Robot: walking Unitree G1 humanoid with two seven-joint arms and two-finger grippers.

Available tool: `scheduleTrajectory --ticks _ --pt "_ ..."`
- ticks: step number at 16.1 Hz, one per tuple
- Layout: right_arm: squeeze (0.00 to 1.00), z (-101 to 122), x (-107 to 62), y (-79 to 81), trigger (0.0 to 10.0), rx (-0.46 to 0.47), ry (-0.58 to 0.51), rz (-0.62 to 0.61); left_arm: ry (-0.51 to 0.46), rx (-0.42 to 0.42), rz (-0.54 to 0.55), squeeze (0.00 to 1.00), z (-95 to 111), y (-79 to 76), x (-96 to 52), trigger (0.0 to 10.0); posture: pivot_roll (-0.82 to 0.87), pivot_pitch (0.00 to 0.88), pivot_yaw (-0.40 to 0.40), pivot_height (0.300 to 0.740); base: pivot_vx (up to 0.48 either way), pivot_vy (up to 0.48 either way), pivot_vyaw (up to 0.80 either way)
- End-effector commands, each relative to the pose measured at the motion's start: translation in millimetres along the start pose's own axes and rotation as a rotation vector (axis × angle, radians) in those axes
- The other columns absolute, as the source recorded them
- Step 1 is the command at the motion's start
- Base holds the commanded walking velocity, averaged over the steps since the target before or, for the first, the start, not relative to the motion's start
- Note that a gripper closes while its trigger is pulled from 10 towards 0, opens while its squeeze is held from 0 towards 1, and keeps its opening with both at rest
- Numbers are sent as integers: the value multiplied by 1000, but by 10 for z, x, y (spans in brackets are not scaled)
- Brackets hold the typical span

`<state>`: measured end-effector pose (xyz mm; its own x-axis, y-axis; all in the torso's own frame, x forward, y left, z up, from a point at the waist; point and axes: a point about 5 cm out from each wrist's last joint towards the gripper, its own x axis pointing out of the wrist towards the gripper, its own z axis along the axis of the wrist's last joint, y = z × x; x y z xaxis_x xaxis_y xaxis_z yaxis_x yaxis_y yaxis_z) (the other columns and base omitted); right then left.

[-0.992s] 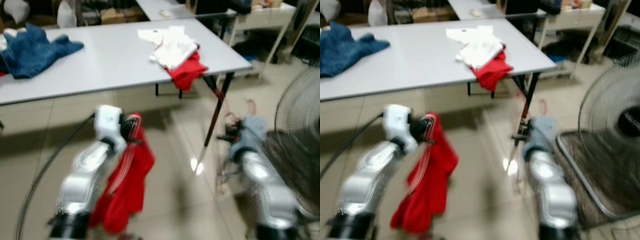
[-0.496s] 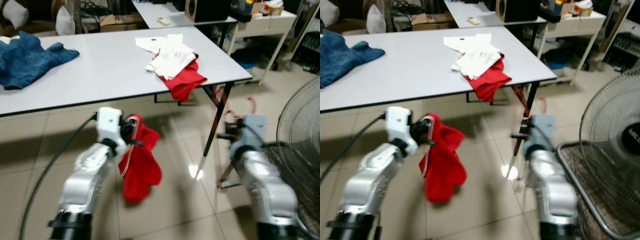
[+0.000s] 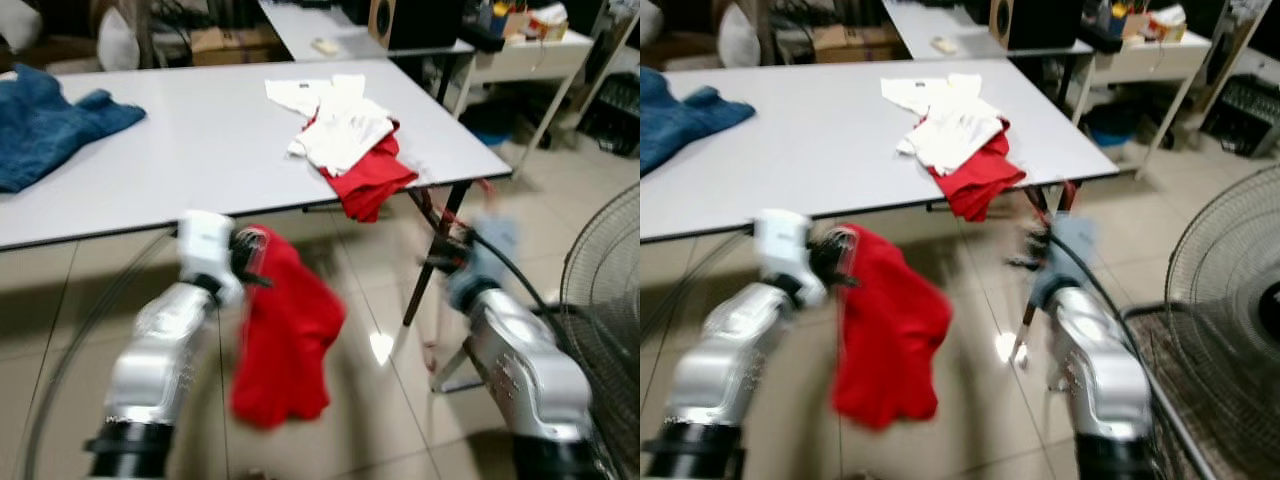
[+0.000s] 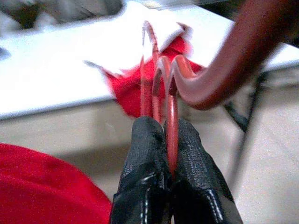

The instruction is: Hang hanger

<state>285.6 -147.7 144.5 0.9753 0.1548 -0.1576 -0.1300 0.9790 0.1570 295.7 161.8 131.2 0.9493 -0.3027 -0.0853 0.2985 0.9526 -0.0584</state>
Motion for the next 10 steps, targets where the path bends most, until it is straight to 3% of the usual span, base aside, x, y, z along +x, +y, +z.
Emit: scheduleTrajectory --ticks 1,2,10 --pt "0 164 -27 -86 0 -23 -60 -1 -73 16 -36 0 192 -84 73 10000 -54 0 0 740 368 0 0" --pt "0 210 -16 -57 10000 -56 -61 33 -83 20 -36 0 230 -76 90 10000 -55 0 -1 740 364 0 0" --pt "0 328 -3 -20 10000 -122 -84 80 -115 37 -52 0 359 -113 138 10000 -52 0 -2 740 368 0 0"
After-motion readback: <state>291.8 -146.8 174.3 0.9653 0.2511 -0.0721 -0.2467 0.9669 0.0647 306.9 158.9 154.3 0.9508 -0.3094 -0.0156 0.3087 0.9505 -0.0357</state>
